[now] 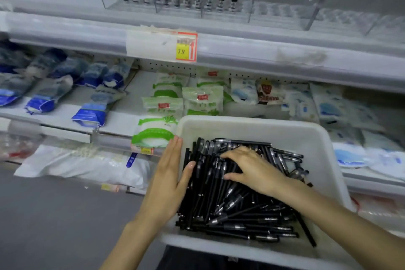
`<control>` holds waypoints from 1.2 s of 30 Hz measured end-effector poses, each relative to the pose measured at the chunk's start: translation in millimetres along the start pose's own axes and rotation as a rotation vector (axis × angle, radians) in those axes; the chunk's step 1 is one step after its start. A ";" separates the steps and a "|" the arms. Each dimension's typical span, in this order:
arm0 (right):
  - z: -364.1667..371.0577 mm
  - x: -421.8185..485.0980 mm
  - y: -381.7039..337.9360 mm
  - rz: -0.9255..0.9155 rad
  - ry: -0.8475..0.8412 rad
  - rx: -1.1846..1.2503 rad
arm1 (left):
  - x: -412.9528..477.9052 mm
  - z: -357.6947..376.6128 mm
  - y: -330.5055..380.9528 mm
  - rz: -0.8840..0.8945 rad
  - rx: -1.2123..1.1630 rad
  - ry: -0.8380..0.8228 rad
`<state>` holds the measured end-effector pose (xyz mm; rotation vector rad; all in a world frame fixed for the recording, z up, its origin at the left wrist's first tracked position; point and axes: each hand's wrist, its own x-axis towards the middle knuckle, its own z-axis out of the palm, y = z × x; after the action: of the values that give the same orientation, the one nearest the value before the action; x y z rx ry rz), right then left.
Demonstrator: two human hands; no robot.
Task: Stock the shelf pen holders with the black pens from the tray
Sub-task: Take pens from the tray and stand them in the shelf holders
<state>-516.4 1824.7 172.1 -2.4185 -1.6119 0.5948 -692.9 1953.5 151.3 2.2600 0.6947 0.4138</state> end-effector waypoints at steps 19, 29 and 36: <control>15.2 -13.6 -21.1 0.156 0.248 0.818 | -3.2 -3.9 6.0 -0.058 -0.082 0.045; -65.8 -46.8 -45.5 0.003 0.421 1.137 | -9.0 -34.0 57.4 0.173 -0.120 0.196; -159.5 -73.5 -70.2 -0.276 0.585 1.227 | 6.5 -65.6 117.7 0.394 -0.200 0.168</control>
<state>-533.5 1797.4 358.5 -1.2489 -0.8540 0.5114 -677.0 1923.6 281.9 2.1814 0.2684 0.8325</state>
